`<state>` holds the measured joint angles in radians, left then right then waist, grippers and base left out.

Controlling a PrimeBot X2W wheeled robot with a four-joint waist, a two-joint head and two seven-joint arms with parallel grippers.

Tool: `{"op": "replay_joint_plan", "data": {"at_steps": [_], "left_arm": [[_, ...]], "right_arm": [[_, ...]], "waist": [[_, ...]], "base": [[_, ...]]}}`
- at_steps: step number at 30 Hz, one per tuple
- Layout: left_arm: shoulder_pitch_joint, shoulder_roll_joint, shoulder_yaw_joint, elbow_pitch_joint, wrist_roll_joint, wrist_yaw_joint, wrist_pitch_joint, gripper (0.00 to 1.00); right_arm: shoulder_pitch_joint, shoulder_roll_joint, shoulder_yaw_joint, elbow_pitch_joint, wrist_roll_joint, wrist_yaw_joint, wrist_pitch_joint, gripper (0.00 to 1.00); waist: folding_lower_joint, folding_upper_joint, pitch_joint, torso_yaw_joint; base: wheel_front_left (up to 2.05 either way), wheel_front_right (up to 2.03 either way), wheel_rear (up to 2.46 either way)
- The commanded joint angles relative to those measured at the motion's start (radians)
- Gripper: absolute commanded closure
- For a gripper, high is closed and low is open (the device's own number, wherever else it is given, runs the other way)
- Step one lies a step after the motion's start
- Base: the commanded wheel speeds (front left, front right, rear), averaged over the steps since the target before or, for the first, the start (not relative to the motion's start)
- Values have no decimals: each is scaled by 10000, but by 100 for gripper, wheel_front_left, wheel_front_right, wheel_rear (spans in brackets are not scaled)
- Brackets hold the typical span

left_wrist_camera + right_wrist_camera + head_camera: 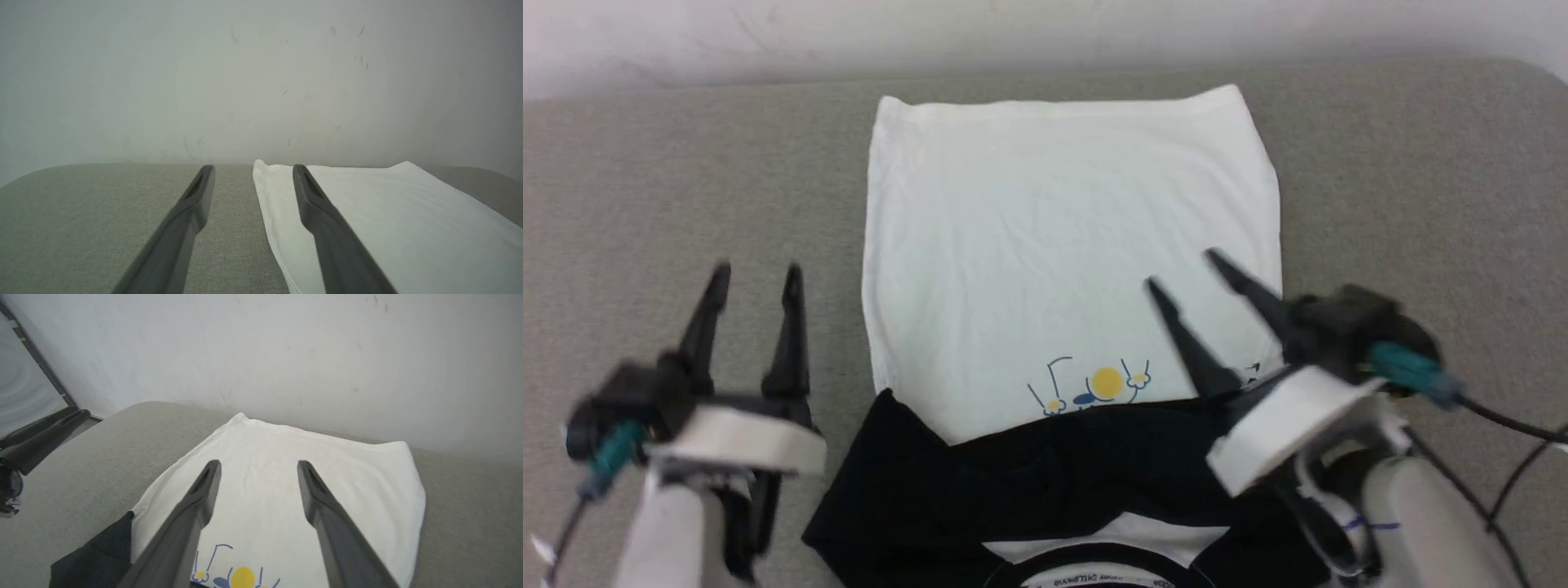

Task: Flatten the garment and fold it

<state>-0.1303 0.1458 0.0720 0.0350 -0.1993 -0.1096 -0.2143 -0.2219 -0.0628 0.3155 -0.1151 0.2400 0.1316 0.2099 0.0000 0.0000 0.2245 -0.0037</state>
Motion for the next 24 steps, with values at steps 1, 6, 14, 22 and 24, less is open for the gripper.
{"op": "replay_joint_plan", "data": {"at_steps": [1, 6, 14, 22, 24], "left_arm": [[-721, 398, -102, -173, 18, -96, 418, 0], [-2676, 1703, -638, -160, -238, -184, 2355, 0], [-5828, 3963, -2024, 599, -1632, -208, 6055, 0], [-7503, 4671, -1804, 1509, -2444, -20, 8416, 0], [-7808, 4775, -1687, 1672, -2535, 190, 8938, 0]], "right_arm": [[213, 73, -495, -309, -204, -9, -291, 0], [262, 118, -1266, -777, -474, -9, -718, 0], [-241, 123, -1693, -1003, -51, -9, -1300, 0], [-633, 124, -1495, -892, 226, -9, -1687, 0], [-664, 125, -1496, -888, 302, -9, -1787, 0]], "waist": [[0, 0, 536, -482], [0, 0, 1403, -1128], [0, 0, 2862, -2032], [0, 0, 3636, -2742], [0, 0, 3814, -2922]], "base": [[0, 0, 0], [0, 0, 0], [0, 0, 0], [0, 0, 0], [0, 0, 0]]}}
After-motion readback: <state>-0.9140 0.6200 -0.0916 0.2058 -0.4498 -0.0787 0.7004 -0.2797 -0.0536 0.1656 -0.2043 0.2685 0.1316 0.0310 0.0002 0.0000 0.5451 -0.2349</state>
